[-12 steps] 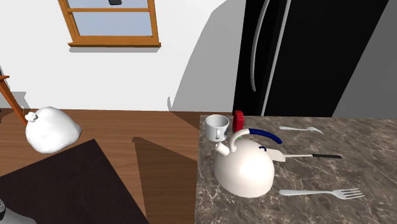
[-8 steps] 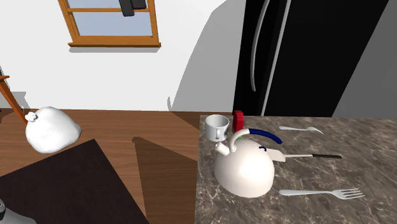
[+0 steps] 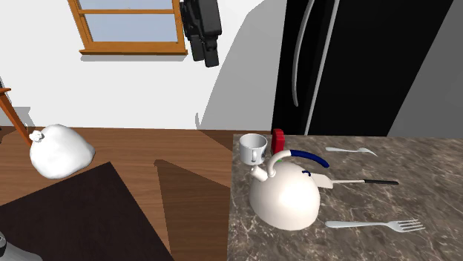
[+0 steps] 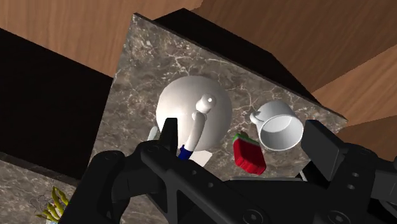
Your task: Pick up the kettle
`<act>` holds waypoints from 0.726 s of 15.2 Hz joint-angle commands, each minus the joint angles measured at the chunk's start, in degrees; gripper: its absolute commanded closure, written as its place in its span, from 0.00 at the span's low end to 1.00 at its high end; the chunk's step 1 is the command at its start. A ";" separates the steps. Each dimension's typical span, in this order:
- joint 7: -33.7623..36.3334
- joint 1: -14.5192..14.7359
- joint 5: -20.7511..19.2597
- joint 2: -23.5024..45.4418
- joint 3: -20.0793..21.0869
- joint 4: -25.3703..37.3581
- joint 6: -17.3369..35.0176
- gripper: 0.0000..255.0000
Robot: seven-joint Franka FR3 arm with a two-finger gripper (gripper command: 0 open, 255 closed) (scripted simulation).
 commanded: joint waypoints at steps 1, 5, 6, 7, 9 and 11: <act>1.36 -0.69 0.18 4.01 -0.54 0.75 3.55 0.00; 3.63 -1.93 0.82 11.91 -1.74 2.39 10.15 0.00; 4.14 -2.22 1.06 13.94 -2.05 2.97 11.68 0.00; 4.61 -2.49 1.35 15.99 -2.36 3.62 13.17 0.00; 5.46 -3.00 2.05 20.13 -2.99 5.11 15.98 0.00; 6.16 -3.50 2.95 24.30 -3.60 6.84 18.57 0.00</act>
